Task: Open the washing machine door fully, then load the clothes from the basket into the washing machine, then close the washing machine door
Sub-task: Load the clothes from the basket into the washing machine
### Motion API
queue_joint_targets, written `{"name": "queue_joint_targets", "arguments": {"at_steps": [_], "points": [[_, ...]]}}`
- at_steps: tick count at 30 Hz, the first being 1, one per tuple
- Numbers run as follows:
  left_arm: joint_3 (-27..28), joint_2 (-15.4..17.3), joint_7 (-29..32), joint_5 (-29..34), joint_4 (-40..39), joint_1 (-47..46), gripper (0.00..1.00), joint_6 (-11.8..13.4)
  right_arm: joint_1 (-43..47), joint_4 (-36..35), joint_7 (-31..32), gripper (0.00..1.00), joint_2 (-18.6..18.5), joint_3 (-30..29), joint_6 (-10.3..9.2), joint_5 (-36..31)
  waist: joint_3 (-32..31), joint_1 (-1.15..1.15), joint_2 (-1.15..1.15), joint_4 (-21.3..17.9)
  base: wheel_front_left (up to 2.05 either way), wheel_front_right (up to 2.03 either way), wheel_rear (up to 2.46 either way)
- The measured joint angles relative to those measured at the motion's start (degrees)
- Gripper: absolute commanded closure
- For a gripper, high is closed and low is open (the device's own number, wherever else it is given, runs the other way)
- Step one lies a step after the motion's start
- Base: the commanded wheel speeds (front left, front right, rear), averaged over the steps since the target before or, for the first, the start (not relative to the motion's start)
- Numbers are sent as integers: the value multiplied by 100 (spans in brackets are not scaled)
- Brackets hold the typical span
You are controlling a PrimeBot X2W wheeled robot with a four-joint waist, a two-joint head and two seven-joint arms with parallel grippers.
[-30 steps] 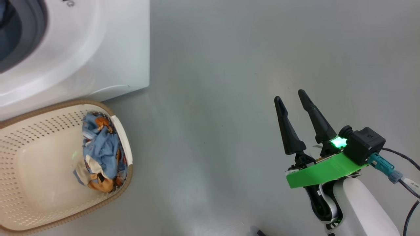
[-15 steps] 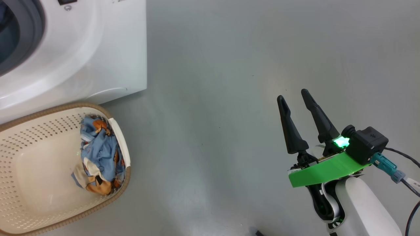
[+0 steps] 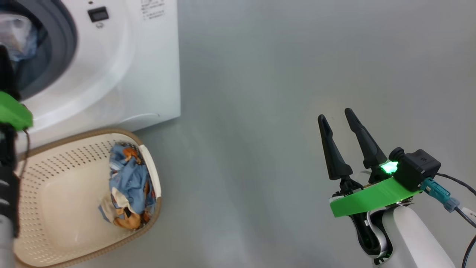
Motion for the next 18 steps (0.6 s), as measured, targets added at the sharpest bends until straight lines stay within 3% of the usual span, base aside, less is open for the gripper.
{"name": "queue_joint_targets", "arguments": {"at_steps": [7,18], "points": [[-91,-182,-16,-608,-805,1085,0,0,276,75,0,0,-102,-74,0,0,-392,0,0,158,0,0,0],[210,-509,-16,-330,-2366,3057,0,0,673,114,0,0,-392,-360,0,0,-974,0,0,507,0,0,0]]}}
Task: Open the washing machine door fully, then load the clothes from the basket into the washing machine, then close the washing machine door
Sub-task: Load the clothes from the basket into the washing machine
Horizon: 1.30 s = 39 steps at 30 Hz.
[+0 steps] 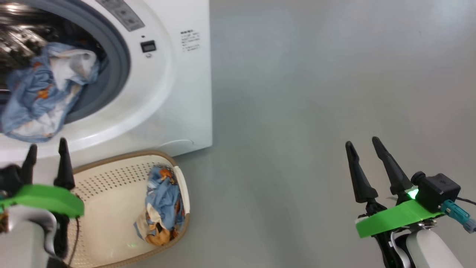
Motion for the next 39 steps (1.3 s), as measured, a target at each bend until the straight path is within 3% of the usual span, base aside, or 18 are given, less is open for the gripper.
{"name": "queue_joint_targets", "arguments": {"at_steps": [8,21,39], "points": [[386,-296,0,515,-1024,1068,0,0,255,-1,1,0,-149,-115,0,0,-313,0,0,278,0,0,0],[1037,-742,0,856,-2299,2533,0,12,378,-24,1,0,-212,-207,0,0,-602,0,0,527,0,0,0],[1265,-971,0,993,-2575,2672,0,9,469,-90,1,0,-229,-240,0,-2,-417,0,0,543,0,0,0]]}}
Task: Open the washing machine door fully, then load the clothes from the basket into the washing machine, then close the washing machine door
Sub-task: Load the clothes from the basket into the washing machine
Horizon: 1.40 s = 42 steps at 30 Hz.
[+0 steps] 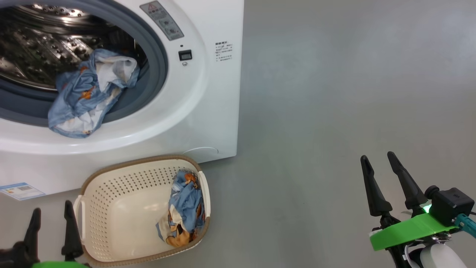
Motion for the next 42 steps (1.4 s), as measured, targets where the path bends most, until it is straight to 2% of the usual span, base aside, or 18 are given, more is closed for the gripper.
{"name": "queue_joint_targets", "arguments": {"at_steps": [6,13,26,35,42], "points": [[11,2,0,2,158,-343,0,-1,-49,-20,0,0,57,-26,0,0,177,0,0,-16,0,0,0],[19,63,0,-101,725,-1042,0,-9,-269,-67,0,0,109,-58,0,-16,481,0,0,-37,0,0,0],[-55,543,-1,-333,2327,-2874,0,-9,-742,-108,-1,0,243,46,0,-26,1226,0,0,-167,0,0,0],[-82,815,-1,-935,3376,-3975,0,-9,-1009,-132,-1,0,274,135,0,-42,1705,0,0,-348,0,0,0],[-169,1054,-1,-1474,3934,-4454,0,-9,-1093,-141,-1,0,304,216,0,-43,1916,0,0,-513,0,0,0]]}}
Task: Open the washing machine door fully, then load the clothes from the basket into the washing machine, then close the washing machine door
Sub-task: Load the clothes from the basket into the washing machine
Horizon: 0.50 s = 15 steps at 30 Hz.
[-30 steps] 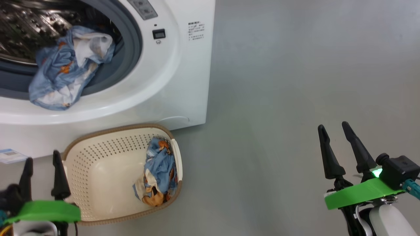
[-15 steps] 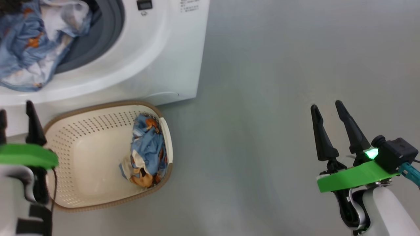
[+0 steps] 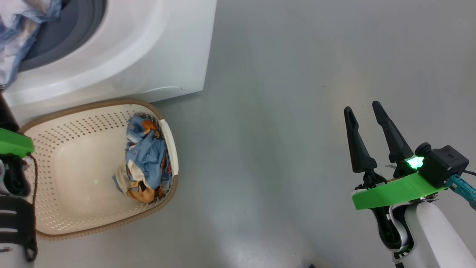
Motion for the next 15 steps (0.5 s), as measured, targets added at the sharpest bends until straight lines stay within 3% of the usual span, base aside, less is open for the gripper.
{"name": "queue_joint_targets", "arguments": {"at_steps": [15], "points": [[-336,196,1,-1073,347,-222,0,0,-132,-38,0,0,1,45,0,-8,156,0,0,-113,0,0,0]]}}
